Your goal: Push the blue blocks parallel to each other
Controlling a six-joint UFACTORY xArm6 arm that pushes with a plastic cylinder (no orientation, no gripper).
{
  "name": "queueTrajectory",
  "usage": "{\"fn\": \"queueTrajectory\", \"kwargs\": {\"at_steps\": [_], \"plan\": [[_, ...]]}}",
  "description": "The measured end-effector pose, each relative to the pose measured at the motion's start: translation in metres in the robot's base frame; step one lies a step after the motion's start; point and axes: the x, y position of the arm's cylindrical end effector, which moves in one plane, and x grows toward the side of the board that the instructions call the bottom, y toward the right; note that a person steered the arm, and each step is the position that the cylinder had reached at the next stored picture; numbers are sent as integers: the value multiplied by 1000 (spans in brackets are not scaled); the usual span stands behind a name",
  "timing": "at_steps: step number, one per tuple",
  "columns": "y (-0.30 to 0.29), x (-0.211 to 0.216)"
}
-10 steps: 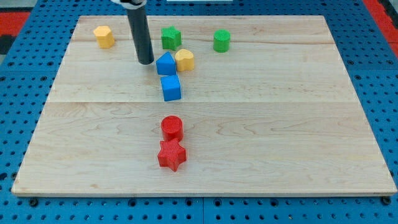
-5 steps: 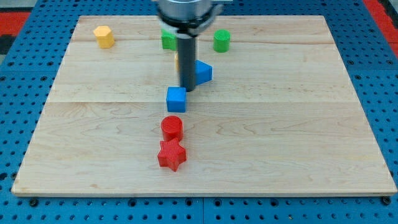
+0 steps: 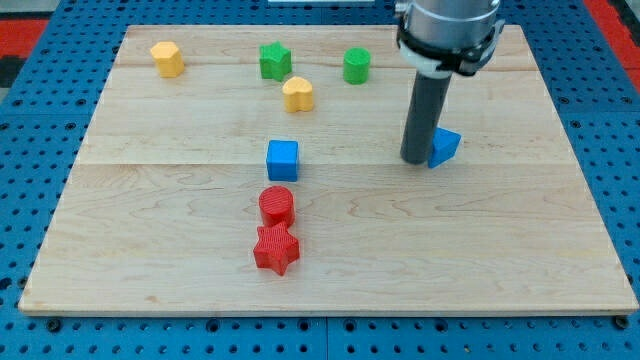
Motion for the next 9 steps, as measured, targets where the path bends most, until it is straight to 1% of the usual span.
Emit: {"fn": "queueTrajectory", "kwargs": {"at_steps": [1,2,3,4,5,6,7,8,9], "plan": [[-57,5],[-114,-11],[-130,-11],[-124,1],[-159,27],[-192,16],[-196,-4],[-165,-6],[-122,-51]]}}
